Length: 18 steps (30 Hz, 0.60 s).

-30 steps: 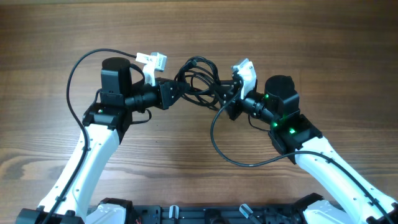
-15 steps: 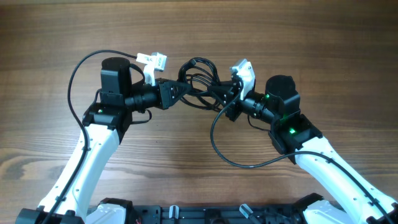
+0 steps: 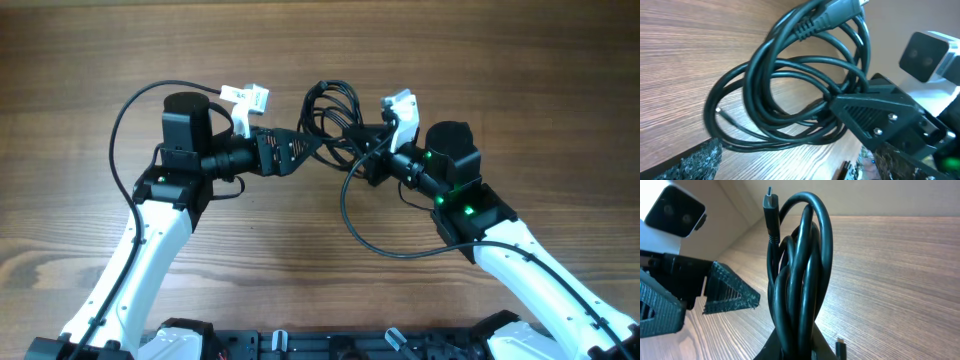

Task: Untangle cables

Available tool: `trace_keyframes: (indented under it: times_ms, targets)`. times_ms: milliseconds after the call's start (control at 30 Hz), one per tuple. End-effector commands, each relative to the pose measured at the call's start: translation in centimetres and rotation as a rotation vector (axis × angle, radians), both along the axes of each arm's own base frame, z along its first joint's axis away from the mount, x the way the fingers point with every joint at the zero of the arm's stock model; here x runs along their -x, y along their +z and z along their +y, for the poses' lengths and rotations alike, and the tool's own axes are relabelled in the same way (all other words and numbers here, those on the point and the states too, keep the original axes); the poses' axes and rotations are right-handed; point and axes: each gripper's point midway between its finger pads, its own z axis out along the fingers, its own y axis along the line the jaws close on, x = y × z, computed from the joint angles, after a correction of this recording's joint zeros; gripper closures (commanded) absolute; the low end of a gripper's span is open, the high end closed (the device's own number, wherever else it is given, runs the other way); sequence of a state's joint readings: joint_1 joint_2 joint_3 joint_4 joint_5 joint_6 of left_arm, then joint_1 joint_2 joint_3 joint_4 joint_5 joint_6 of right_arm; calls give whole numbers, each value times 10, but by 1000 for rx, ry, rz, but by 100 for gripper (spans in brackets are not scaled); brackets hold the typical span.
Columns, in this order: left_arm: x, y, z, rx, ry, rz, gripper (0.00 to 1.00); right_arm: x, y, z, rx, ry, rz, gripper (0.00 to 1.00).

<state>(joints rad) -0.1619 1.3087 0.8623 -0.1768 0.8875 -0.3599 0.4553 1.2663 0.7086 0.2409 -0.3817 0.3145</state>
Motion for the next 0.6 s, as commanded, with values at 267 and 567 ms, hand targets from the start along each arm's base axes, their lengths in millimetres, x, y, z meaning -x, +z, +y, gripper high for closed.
trace_keyframes:
  times_ms: [267,567]
  targets:
    - [-28,-16,34,-58,341,165,0,-12,32,1,-289,-105,112,96]
    - [-21,-2,19,-6,222,111,0,-20,46,-5,-541,-212,294,96]
